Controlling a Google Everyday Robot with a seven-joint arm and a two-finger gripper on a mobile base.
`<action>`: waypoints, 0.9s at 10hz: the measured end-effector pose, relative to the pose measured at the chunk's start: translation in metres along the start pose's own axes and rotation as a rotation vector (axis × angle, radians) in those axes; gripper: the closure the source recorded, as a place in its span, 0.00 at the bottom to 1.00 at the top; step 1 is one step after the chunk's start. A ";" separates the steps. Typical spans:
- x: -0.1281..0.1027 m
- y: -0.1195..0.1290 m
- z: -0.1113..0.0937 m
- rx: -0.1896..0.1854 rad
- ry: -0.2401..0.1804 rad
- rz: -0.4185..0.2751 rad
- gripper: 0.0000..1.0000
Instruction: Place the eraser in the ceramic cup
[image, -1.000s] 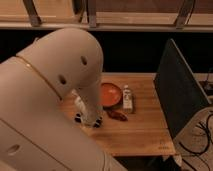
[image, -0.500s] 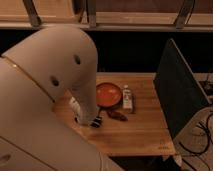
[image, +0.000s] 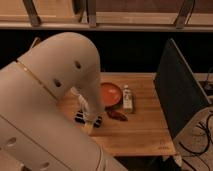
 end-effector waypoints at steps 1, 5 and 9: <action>0.002 -0.001 0.007 -0.019 -0.005 0.013 0.20; 0.000 -0.007 0.004 0.021 0.046 -0.029 0.20; -0.023 -0.002 -0.011 0.094 0.099 -0.134 0.20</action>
